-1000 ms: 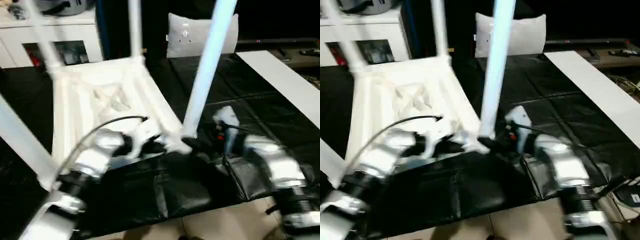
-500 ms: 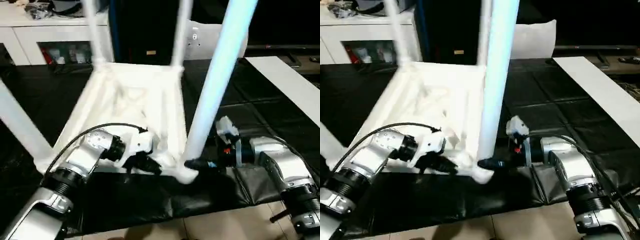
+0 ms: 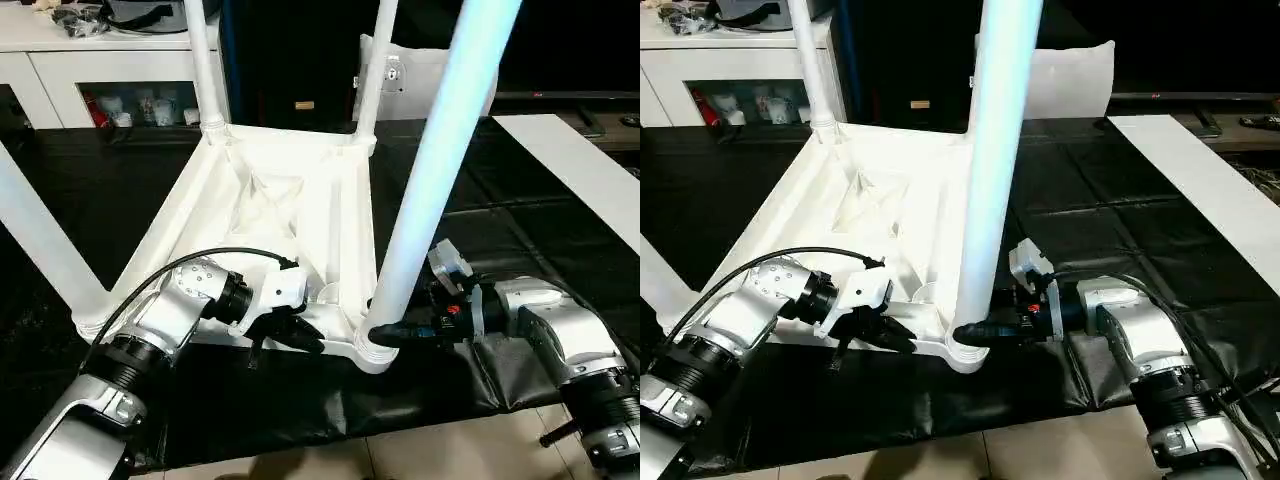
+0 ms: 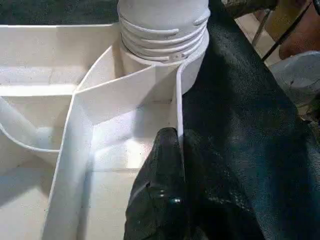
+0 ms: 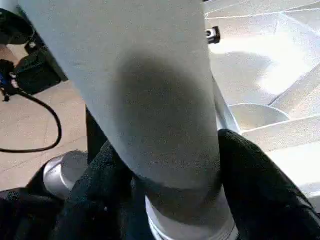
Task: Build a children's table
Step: Rotate leg to tighten
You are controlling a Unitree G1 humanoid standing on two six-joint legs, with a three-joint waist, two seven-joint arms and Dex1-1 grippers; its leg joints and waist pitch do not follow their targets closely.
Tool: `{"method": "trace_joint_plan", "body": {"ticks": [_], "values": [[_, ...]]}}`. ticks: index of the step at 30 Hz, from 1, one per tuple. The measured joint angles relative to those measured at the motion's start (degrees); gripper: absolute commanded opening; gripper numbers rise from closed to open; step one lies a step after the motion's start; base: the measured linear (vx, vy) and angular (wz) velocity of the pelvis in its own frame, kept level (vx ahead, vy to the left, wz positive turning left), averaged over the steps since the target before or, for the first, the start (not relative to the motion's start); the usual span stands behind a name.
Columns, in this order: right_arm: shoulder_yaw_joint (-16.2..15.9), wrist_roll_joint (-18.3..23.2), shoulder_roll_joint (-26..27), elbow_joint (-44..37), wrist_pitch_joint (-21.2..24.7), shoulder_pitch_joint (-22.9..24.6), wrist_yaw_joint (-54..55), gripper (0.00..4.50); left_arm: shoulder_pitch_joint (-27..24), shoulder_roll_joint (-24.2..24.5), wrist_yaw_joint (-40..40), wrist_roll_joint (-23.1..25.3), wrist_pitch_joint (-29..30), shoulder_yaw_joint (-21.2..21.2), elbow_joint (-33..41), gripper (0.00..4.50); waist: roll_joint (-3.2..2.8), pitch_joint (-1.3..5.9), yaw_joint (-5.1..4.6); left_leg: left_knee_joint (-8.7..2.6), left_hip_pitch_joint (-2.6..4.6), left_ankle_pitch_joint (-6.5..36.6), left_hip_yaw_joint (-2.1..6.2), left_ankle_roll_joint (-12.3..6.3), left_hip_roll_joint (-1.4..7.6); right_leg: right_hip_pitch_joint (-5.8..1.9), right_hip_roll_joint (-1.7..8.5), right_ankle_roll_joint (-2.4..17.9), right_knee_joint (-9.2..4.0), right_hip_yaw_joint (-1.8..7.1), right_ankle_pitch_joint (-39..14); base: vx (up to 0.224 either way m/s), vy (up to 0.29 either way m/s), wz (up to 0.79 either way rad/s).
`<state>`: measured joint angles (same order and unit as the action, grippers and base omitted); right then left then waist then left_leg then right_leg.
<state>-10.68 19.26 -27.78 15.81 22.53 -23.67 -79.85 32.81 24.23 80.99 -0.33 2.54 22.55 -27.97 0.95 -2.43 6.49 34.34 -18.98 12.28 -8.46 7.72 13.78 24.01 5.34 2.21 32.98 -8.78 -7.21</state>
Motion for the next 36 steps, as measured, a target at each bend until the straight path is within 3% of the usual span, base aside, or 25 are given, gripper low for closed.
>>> {"method": "trace_joint_plan", "body": {"ticks": [6, 9, 11, 14, 15, 17, 19, 21, 29, 33, 36], "values": [[2.28, -1.28, 3.0, -2.17, 1.64, 1.71, 8.34, 2.18, -0.13, -2.07, -5.58, 0.5, 4.69, -1.63, -0.05, 0.0, -0.04, 0.02, -0.28, 0.06, 0.08, -0.07, 0.0, 0.11, -0.02, -0.07, 0.0, -0.01, -0.01, 0.0, 0.0, 0.0, 0.0, 0.0], [5.33, -5.02, 9.64, 0.33, 0.84, 0.19, 23.14, 2.12, 0.0, -4.84, -15.04, 2.37, 9.82, -4.6, -0.4, 0.0, -0.16, 0.03, -2.55, 0.23, 0.09, -0.13, 0.07, 0.21, 0.03, -0.1, 0.0, -0.02, -0.35, -0.39, 0.0, 0.0, 0.0, 0.0], [6.5, -7.15, 12.63, 1.99, 1.02, -1.66, 31.35, 2.07, 0.19, -7.38, -20.67, 2.87, 13.02, -5.85, -0.4, 0.0, -0.35, -0.01, -4.34, 0.29, -0.09, -0.13, 0.4, 0.2, 0.28, -0.35, 0.11, -0.03, -1.34, -1.47, 0.01, 0.0, 0.0, 0.0], [8.23, -9.17, 16.48, 3.69, 2.33, -3.56, 41.82, 2.03, 0.35, -11.55, -28.06, 3.08, 17.41, -7.22, -0.36, 0.0, -0.94, -0.26, -6.22, 0.16, -0.09, -0.12, 1.0, 0.19, 1.27, -1.54, 0.0, -0.06, -3.27, -3.32, 0.03, 0.0, 0.0, 0.0], [8.8, -9.87, 17.91, 4.66, 2.38, -4.33, 45.26, 2.03, 0.52, -12.81, -30.85, 3.55, 18.53, -7.4, -0.36, 0.0, -0.88, -0.32, -6.52, 0.26, 0.17, -0.11, 1.13, 0.19, 1.39, -1.54, 0.01, -0.05, -2.62, -2.81, 0.02, 0.0, 0.0, 0.0], [9.02, -10.6, 18.69, 5.3, 1.95, -4.93, 47.7, 2.56, 0.54, -14.05, -33.4, 3.84, 19.32, -7.83, -0.36, 0.0, -0.61, -0.5, -6.6, 0.21, 1.06, -0.07, 0.67, 0.19, 0.53, -1.39, 0.23, -0.05, -2.01, -2.45, 0.05, 0.0, 0.0, 0.0], [9.02, -11.5, 18.87, 5.49, 0.82, -5.37, 48.51, 2.71, 0.97, -14.68, -34.32, 3.98, 19.38, -8.2, -0.28, 0.0, -0.61, -0.5, -6.22, -0.12, 0.19, -0.06, 0.77, 0.14, 0.39, -0.76, 0.77, -0.06, -2.05, -3.41, 0.05, 0.0, 0.0, 0.0], [9.03, -12.14, 19.24, 5.63, -0.29, -5.35, 48.67, 2.9, 1.02, -15.03, -34.83, 4.4, 19.72, -8.19, 0.22, 0.0, -0.68, -0.47, -6.24, -0.11, -0.08, -0.07, 1.04, 0.15, 0.39, -0.7, 0.89, -0.06, -2.12, -3.74, 0.06, 0.0, 0.0, 0.0], [9.11, -10.73, 18.86, 4.55, -3.3, -3.64, 45.73, 3.64, 0.83, -13.59, -33.07, 4.05, 19.65, -7.57, 1.89, 0.0, -0.73, -0.45, -6.08, -0.15, -0.11, 0.38, 0.99, -0.03, -0.02, -0.57, 0.98, 0.07, -1.76, -2.9, 0.46, 0.0, 0.0, 0.0], [9.02, -9.21, 15.74, 3.75, -4.59, -2.78, 39.83, 4.03, 0.84, -11.64, -29.88, 3.35, 18.14, -7.45, 2.04, 0.0, -0.73, -0.45, -5.2, -0.32, -0.29, 0.31, 0.86, -0.19, 0.01, 0.04, 0.93, 0.26, -1.21, -2.69, 0.55, 0.0, 0.0, 0.0], [8.02, -7.63, 10.91, 2.22, -5.68, -1.41, 31.84, 4.39, 0.79, -9.36, -25.95, 2.39, 15.76, -6.38, 2.07, 0.0, -0.73, -0.45, -4.02, -0.32, -0.43, 0.3, 0.75, -0.2, 0.06, 0.55, 0.91, 0.69, -0.56, -2.57, 0.32, 0.0, 0.0, 0.0]]}}
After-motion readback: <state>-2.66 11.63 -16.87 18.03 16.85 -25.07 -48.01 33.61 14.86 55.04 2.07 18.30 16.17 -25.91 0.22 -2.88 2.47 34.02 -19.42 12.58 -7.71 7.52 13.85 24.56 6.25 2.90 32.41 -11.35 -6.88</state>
